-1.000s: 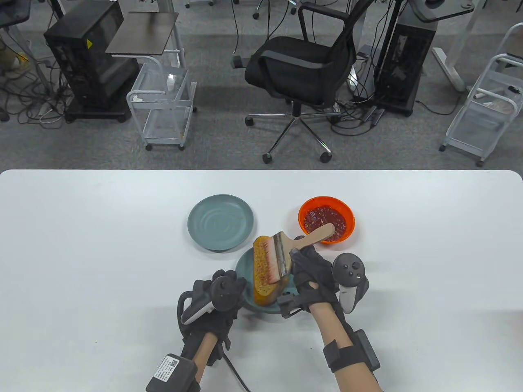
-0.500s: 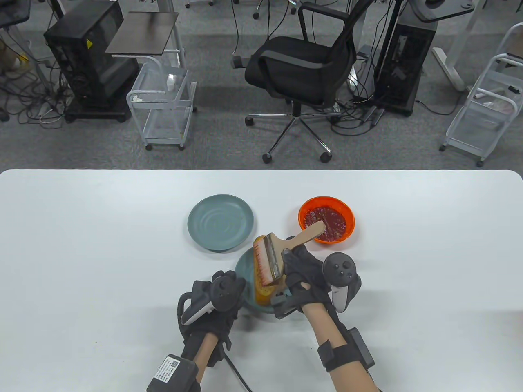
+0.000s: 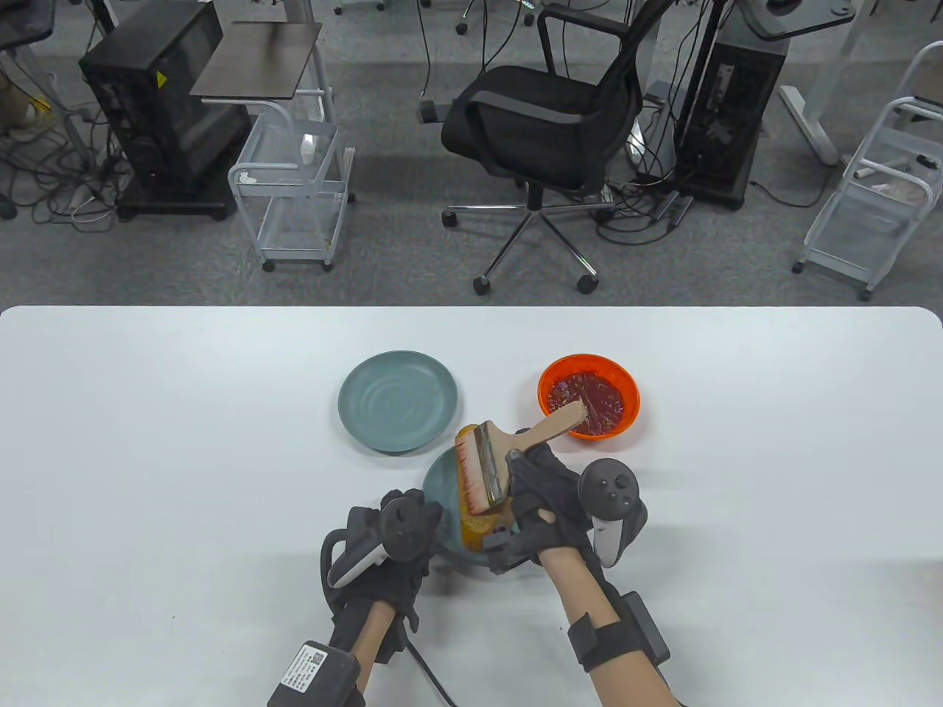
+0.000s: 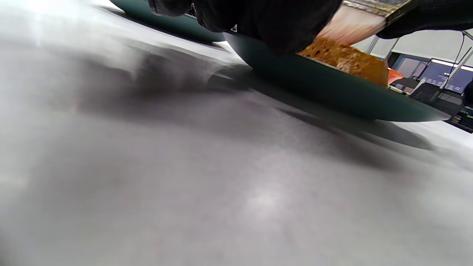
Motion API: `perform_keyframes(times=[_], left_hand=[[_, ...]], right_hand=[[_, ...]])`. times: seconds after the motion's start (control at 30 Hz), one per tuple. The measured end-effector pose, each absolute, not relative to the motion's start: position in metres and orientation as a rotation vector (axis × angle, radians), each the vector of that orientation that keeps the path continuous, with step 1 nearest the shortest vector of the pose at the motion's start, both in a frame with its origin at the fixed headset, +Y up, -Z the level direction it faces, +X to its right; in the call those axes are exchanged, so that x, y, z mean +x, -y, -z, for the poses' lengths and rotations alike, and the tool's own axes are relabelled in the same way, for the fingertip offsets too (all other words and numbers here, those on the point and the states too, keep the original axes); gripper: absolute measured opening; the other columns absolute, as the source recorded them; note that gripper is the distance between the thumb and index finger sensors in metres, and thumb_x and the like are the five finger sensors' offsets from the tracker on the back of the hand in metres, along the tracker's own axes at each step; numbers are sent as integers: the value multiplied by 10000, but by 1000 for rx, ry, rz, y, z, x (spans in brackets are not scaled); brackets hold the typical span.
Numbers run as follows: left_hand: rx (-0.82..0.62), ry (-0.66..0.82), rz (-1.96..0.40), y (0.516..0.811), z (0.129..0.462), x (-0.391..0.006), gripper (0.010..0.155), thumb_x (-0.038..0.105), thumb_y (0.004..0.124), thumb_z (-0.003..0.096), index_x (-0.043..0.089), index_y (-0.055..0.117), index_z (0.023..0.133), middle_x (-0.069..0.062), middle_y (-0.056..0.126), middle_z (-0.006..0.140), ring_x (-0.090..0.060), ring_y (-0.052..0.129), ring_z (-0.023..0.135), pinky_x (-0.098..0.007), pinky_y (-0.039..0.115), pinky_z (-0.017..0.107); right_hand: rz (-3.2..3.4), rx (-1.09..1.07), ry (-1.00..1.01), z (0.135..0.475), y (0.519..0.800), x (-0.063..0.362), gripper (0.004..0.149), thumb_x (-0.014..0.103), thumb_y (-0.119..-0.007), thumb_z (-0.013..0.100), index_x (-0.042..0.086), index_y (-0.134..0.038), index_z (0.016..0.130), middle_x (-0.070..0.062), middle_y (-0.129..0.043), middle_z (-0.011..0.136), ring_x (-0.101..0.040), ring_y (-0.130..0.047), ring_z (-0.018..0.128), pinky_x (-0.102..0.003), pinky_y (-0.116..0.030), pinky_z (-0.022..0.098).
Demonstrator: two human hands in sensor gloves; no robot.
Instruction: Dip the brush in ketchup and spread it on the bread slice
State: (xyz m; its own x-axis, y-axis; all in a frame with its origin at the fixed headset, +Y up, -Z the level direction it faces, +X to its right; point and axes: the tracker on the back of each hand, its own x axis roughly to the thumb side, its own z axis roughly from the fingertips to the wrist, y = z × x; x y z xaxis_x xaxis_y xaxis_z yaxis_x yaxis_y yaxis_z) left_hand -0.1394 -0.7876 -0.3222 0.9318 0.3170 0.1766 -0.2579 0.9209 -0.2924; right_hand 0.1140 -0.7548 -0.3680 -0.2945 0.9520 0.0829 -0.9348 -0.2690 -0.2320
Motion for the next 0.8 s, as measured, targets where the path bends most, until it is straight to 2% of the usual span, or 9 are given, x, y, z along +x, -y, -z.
perform_keyframes(times=[0.03,0.1,0.17,0.33,0.43,0.53,0.6,0.73,0.8], left_hand=[[-269,223,-302,787,322,-140,504,350,673,629,220,616,1112,-122,446,1188,-432,387,1094,-583,373,720],[-270,221,-307,787,322,-140,502,349,673,629,218,618,1111,-124,446,1187,-436,387,1092,-585,375,719],[-269,222,-302,787,322,-139,503,350,669,630,218,616,1112,-125,444,1187,-440,389,1091,-587,377,718],[-270,214,-296,787,321,-139,506,351,669,629,219,612,1114,-126,443,1188,-441,389,1091,-591,374,716],[-270,211,-278,787,320,-138,507,354,667,630,222,606,1116,-125,439,1189,-440,390,1092,-589,376,718],[-277,211,-289,787,320,-140,509,354,669,630,229,601,1118,-121,435,1191,-439,392,1093,-590,375,719],[-279,208,-301,788,321,-142,504,355,667,631,235,603,1116,-117,436,1191,-440,396,1093,-592,377,719],[-280,207,-313,788,321,-143,501,355,668,631,239,605,1115,-116,442,1191,-445,408,1092,-599,384,716],[-283,207,-309,788,321,-143,501,353,667,632,237,605,1116,-118,441,1191,-444,405,1093,-599,381,718]], right_hand=[[-1891,-79,345,368,751,120,514,160,-831,511,-86,-708,945,-394,-782,808,-534,-1009,600,-498,-951,353],[-2023,-42,470,367,744,130,514,185,-827,508,-71,-717,940,-373,-802,799,-502,-1034,587,-462,-975,344],[-2014,-6,495,365,741,129,514,193,-825,512,-59,-713,946,-363,-799,810,-485,-1032,607,-460,-973,353],[-1815,7,262,364,751,101,516,184,-824,517,-63,-705,954,-371,-786,819,-499,-1020,612,-473,-962,358],[-1852,4,232,366,759,96,516,181,-827,513,-67,-712,950,-376,-791,812,-512,-1024,595,-477,-964,347],[-1795,-63,221,371,763,109,514,176,-829,510,-77,-717,944,-383,-795,804,-515,-1026,590,-478,-966,342],[-1820,-91,284,372,760,120,513,162,-831,508,-87,-716,941,-395,-788,803,-530,-1014,593,-498,-954,342],[-1983,-94,498,368,746,136,508,189,-826,512,-70,-723,936,-370,-809,793,-485,-1042,583,-459,-983,325],[-1942,-85,479,368,742,131,508,189,-821,514,-67,-713,940,-368,-801,800,-486,-1034,595,-463,-979,333]])
